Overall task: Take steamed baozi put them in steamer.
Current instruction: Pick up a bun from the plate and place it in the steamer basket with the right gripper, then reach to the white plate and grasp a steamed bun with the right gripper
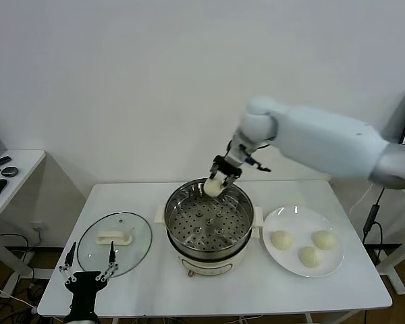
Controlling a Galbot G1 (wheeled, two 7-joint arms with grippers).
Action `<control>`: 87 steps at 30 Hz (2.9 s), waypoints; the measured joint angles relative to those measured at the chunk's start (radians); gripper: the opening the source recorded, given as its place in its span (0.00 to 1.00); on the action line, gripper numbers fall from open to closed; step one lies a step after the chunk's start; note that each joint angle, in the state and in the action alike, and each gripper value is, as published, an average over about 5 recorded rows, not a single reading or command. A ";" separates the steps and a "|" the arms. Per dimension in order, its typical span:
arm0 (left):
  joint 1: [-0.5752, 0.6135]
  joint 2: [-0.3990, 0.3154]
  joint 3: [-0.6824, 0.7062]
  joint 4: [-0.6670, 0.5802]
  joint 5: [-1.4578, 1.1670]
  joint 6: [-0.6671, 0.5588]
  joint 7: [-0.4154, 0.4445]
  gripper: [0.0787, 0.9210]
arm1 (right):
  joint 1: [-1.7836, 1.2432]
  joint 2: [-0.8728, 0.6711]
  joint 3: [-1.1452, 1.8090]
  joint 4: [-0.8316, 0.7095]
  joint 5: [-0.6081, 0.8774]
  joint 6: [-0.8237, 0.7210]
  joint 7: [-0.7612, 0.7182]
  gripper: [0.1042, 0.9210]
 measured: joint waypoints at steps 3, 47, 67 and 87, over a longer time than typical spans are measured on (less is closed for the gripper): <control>-0.001 -0.004 -0.003 -0.001 -0.001 0.000 0.000 0.88 | -0.018 0.038 -0.007 -0.034 -0.053 0.051 0.013 0.36; -0.037 0.021 0.002 0.010 -0.023 0.011 0.013 0.88 | 0.125 -0.296 -0.071 0.218 0.100 -0.345 -0.088 0.88; -0.055 0.017 0.005 0.025 0.001 0.010 0.025 0.88 | -0.138 -0.644 0.077 0.311 0.054 -0.649 -0.092 0.88; -0.041 0.012 -0.019 0.012 0.013 0.017 0.028 0.88 | -0.513 -0.535 0.342 0.135 -0.070 -0.650 -0.029 0.88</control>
